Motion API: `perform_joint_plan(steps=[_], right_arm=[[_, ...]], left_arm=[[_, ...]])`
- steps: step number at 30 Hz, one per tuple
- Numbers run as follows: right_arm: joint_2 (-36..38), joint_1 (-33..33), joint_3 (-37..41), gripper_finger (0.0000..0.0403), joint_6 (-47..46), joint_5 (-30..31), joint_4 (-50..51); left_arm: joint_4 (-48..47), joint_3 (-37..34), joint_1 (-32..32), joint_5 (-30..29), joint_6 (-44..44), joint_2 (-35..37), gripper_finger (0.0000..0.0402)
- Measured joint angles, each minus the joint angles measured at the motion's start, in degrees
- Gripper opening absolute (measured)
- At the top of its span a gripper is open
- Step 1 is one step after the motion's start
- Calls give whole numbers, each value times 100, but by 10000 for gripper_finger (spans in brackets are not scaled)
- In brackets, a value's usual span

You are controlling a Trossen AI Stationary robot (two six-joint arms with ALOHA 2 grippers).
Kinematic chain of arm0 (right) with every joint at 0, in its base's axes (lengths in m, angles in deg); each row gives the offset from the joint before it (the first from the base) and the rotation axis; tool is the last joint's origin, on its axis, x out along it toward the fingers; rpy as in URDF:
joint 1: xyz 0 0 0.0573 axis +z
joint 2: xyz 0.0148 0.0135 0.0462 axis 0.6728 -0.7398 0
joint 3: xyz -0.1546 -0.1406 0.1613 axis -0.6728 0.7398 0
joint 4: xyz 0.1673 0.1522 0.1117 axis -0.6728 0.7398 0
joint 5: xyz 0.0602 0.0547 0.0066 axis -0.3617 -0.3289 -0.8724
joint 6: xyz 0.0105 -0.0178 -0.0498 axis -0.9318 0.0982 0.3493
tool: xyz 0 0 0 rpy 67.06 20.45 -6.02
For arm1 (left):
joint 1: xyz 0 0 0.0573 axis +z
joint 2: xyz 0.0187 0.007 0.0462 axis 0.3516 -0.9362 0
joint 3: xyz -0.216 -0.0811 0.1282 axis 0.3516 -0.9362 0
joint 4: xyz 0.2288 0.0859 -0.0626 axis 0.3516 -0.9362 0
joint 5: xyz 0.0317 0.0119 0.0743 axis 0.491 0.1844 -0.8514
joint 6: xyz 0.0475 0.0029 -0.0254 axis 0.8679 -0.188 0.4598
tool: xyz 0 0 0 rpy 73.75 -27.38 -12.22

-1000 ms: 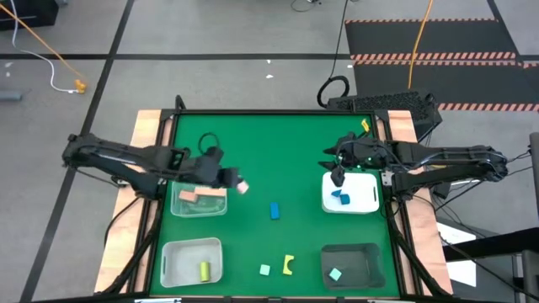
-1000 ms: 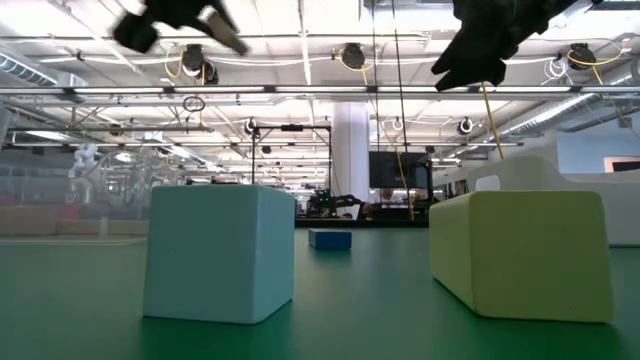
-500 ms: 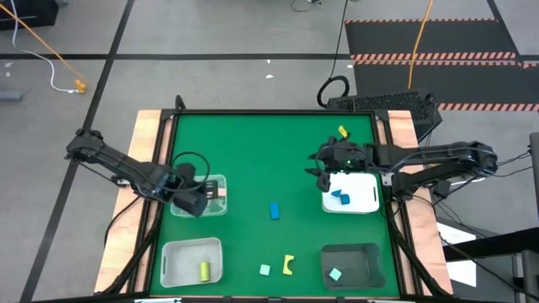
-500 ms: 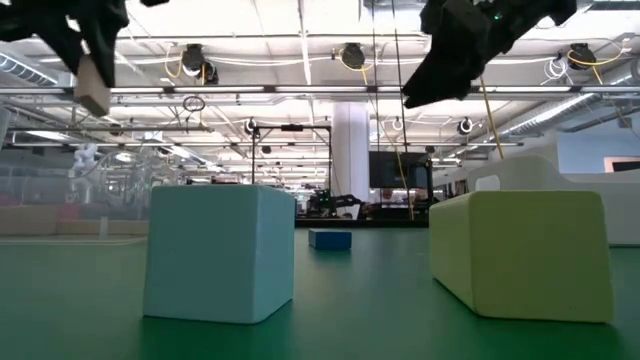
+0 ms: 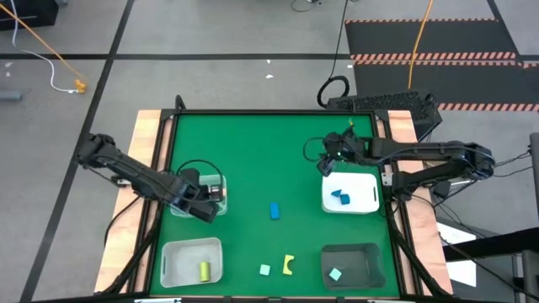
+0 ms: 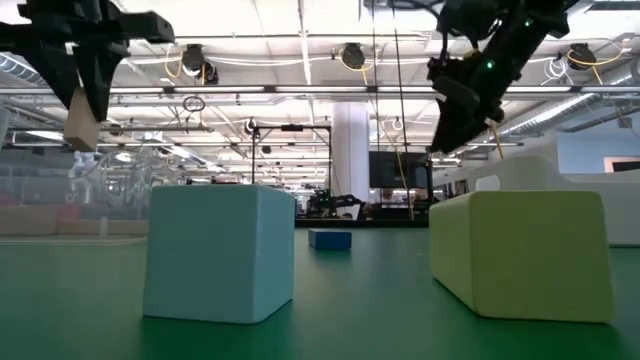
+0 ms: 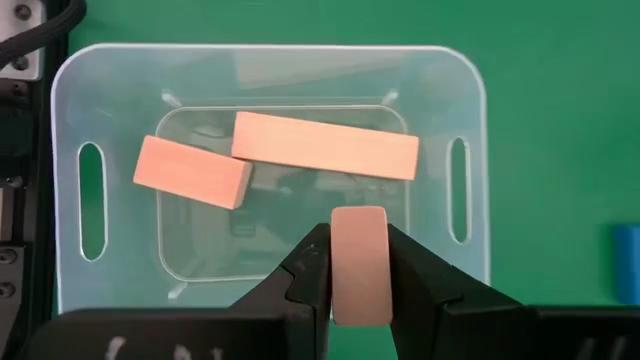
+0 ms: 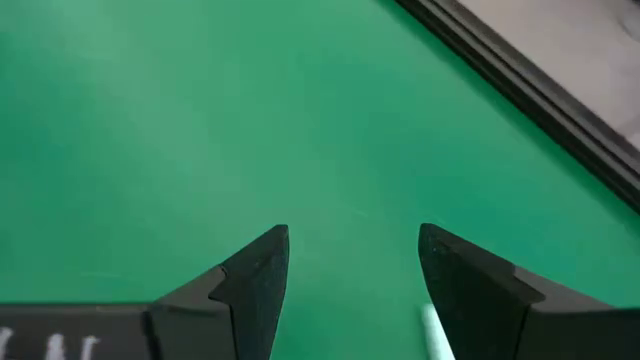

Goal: Sort & place blocks by color
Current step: Put the brown block into the transparent bin, then put the top right light blue block into the black bin

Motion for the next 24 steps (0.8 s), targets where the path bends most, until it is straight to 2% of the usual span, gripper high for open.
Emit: perform_joint_plan(steps=[7,14,19,24], right_arm=[[-3,-451,0,215,-394,-22,1119],[-3,-643,0,215,-134,-34,1646],[-3,-779,0,215,-179,-494,2020],[-1,-960,0,216,-512,-475,2325]], left_arm=[[1,0,0,12,-35,-503,88],[14,0,2,14,-57,-840,91],[22,0,2,14,-149,-868,92],[21,0,25,203,-135,-740,92]])
